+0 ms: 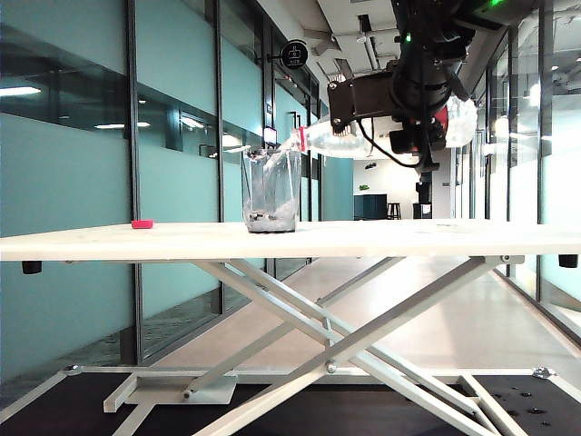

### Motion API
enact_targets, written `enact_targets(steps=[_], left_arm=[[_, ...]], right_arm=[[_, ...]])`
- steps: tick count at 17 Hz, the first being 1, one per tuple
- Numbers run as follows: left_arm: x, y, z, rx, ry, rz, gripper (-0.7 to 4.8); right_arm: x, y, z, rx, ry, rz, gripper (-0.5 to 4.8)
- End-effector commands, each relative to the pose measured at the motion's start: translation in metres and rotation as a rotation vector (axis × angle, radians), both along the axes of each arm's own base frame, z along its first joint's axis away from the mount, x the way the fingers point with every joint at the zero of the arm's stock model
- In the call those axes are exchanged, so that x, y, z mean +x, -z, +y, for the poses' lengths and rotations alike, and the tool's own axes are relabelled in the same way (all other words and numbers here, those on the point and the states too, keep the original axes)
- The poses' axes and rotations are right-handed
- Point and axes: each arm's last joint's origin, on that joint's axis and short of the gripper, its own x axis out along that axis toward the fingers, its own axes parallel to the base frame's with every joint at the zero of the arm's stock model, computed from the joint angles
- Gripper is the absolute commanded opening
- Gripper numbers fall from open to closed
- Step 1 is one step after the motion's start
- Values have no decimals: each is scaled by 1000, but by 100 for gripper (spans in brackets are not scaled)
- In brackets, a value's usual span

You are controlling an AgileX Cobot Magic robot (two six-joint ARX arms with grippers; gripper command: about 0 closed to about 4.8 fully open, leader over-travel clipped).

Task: Pick up the mineral water bottle on the table and pour water into the mug until it's half full.

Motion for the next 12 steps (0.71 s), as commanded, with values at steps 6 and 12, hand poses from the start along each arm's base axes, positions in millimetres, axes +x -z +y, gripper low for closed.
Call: enact_targets(steps=[6, 12], left_arm=[[0, 0, 0, 3, 1, 5, -5], [0, 0, 0, 15, 2, -3, -5]], right_arm=[[0, -20, 1, -19, 15, -130, 230], [-1, -15, 2, 138, -23, -83, 230]])
